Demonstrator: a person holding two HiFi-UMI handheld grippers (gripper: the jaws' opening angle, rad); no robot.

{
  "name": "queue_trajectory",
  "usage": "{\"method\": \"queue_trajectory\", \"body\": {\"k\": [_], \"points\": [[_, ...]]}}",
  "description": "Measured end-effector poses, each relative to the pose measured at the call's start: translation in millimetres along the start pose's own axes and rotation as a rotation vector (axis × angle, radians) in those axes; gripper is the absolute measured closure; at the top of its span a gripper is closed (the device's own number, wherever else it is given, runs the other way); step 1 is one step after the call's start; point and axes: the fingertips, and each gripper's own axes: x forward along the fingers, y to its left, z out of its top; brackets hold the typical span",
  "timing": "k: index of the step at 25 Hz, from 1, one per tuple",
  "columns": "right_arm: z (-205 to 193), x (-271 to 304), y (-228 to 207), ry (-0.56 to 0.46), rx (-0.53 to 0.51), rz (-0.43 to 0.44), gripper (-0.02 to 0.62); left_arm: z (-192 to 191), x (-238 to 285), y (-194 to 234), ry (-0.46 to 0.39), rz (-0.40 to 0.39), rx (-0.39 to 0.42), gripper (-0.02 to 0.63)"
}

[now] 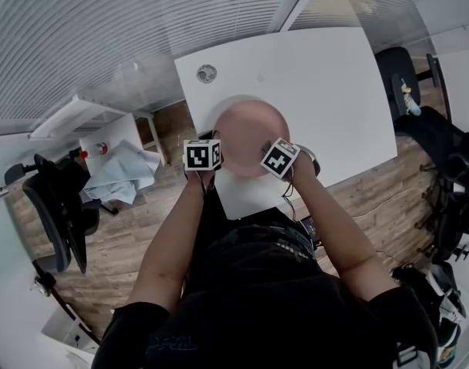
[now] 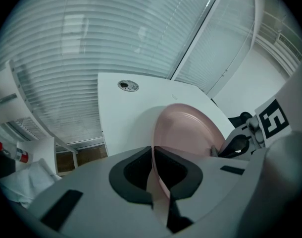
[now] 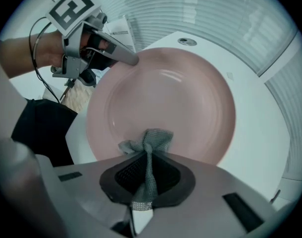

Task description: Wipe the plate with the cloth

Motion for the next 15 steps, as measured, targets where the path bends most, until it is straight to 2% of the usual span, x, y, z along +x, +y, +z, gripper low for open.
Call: {"method": "queue_trajectory", "body": {"k": [8, 15], "points": [[16.3, -10.1, -66.9, -0.015, -0.047, -0.208, 0.552, 3.0, -2.7, -0.9, 0.03, -0.014, 0.021, 0.575], [51.1, -13.5, -97.5, -0.05, -0.097, -0.31, 0.554, 2.4, -1.0, -1.3, 0.053, -0.038, 0.04, 0.572]]}}
